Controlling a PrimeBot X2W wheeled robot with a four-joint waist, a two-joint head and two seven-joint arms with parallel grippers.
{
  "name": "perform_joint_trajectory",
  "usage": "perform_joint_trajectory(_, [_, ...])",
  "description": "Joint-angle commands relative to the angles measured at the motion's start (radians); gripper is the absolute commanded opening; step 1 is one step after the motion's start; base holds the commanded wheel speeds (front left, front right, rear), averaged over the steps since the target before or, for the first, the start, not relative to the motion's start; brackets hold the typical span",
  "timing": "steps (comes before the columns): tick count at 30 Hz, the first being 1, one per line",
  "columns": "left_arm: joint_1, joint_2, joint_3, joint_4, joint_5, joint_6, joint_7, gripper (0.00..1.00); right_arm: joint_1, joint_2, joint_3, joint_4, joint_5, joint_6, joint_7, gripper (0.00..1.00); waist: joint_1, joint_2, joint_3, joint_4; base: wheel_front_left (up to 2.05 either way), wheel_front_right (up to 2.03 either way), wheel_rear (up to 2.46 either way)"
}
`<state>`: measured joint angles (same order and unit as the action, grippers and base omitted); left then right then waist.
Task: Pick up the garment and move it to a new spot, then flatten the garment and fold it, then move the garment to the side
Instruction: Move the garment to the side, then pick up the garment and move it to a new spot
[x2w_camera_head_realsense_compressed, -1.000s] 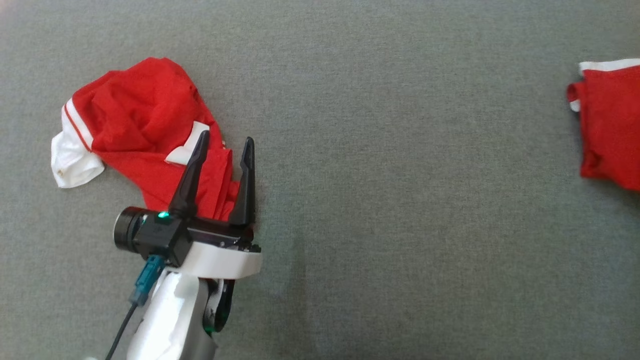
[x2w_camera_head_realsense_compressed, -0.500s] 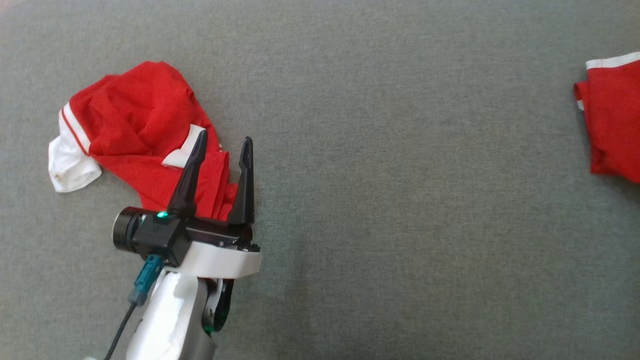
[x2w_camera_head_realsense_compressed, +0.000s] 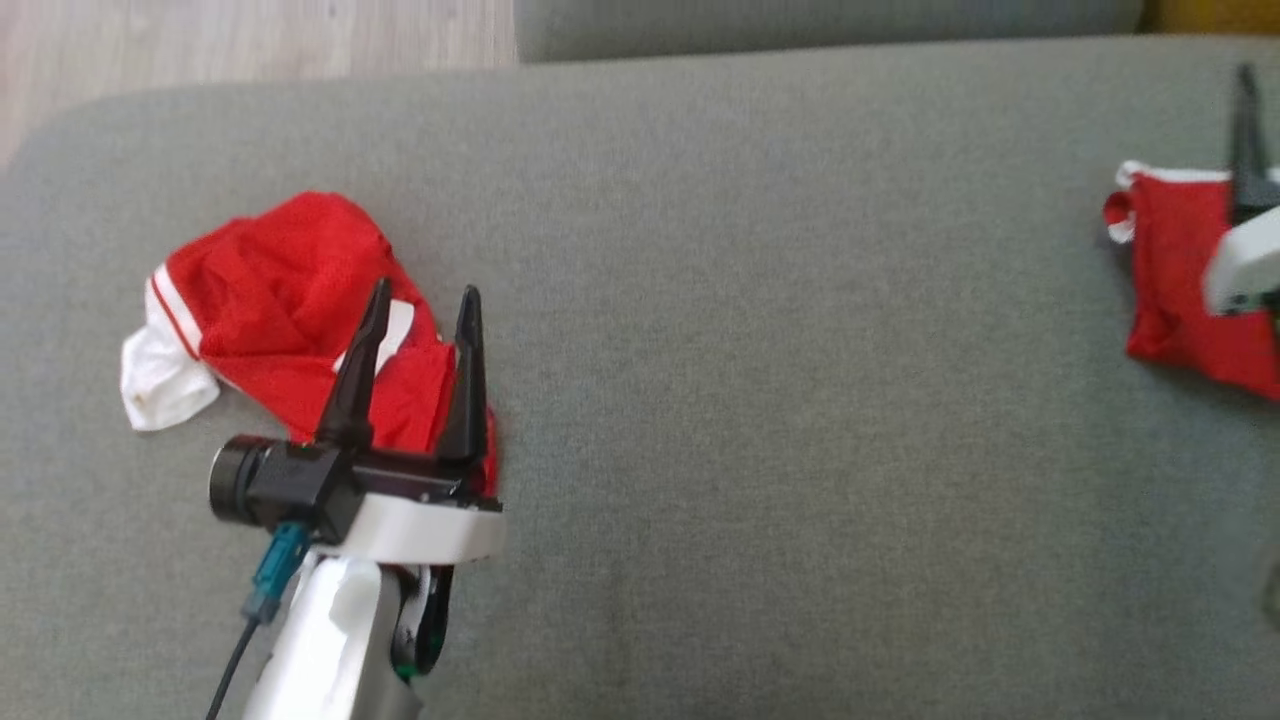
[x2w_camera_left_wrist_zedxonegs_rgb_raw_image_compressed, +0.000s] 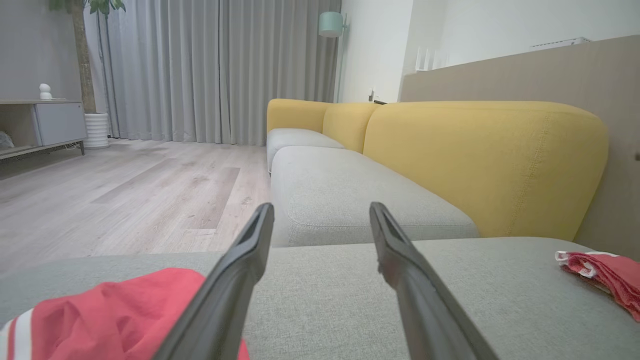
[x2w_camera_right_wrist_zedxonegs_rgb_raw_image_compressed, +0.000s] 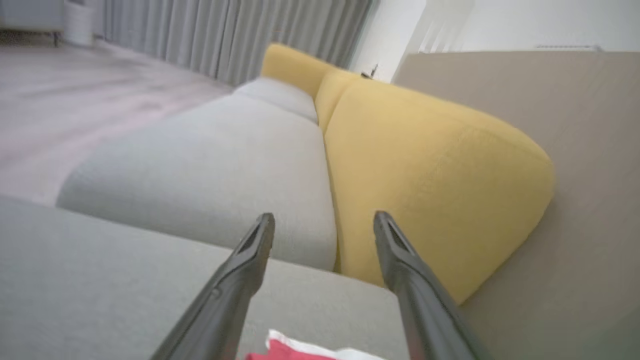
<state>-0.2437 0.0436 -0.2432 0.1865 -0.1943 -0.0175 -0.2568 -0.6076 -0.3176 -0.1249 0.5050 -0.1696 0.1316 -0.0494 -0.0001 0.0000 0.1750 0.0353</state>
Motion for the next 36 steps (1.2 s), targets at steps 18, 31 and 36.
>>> perform_joint_trajectory(18, [0.127,0.007,0.078,-0.035,-0.019,0.018,-0.005,1.0,0.393,0.267,0.062,-0.252,0.258,-0.001,-0.133,1.0,0.0001,0.0,-0.157,0.005,0.0,0.0,0.0])
perform_joint_trajectory(31, [0.168,0.007,0.063,-0.015,-0.031,0.018,-0.005,1.0,0.516,0.267,0.088,-0.213,0.313,-0.001,-0.203,1.0,0.0001,0.0,-0.171,0.023,0.0,0.0,0.0])
perform_joint_trajectory(36, [0.166,0.007,0.061,-0.014,-0.032,0.02,-0.005,1.0,0.512,0.267,0.093,-0.212,0.315,-0.001,-0.207,1.0,0.0001,0.0,-0.171,0.026,0.0,0.0,0.0])
